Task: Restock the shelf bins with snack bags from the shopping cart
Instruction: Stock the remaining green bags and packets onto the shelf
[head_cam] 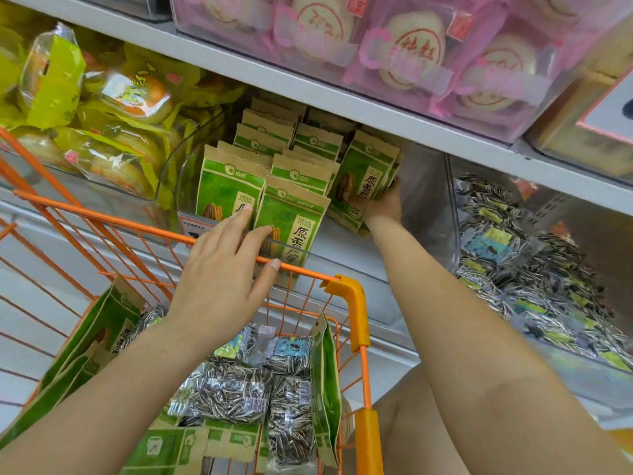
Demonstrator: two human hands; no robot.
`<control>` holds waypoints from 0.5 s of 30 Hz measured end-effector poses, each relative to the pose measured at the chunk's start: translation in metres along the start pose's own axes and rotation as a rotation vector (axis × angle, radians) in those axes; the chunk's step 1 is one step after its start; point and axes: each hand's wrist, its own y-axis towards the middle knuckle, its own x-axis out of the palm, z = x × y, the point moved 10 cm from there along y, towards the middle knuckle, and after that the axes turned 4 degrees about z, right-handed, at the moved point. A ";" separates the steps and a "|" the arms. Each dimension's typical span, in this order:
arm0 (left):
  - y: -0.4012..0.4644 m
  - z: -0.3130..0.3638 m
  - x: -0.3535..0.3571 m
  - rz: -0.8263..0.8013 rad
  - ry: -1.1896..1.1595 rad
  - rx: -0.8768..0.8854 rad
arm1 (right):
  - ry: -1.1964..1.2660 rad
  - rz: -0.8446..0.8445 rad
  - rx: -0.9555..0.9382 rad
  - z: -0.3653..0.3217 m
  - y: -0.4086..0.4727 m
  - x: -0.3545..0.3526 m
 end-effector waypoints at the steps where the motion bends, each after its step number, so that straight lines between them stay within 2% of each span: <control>1: 0.000 0.000 0.000 0.000 -0.003 -0.001 | -0.009 0.002 0.026 0.004 0.001 -0.001; 7: 0.000 0.001 -0.003 0.007 -0.006 0.001 | 0.007 -0.036 0.142 0.017 0.004 0.004; 12: -0.001 0.000 -0.003 0.009 -0.010 -0.002 | -0.053 -0.051 -0.037 -0.005 0.000 0.011; 15: 0.000 0.001 -0.003 0.013 -0.012 0.003 | -0.012 -0.049 -0.026 -0.004 0.002 0.014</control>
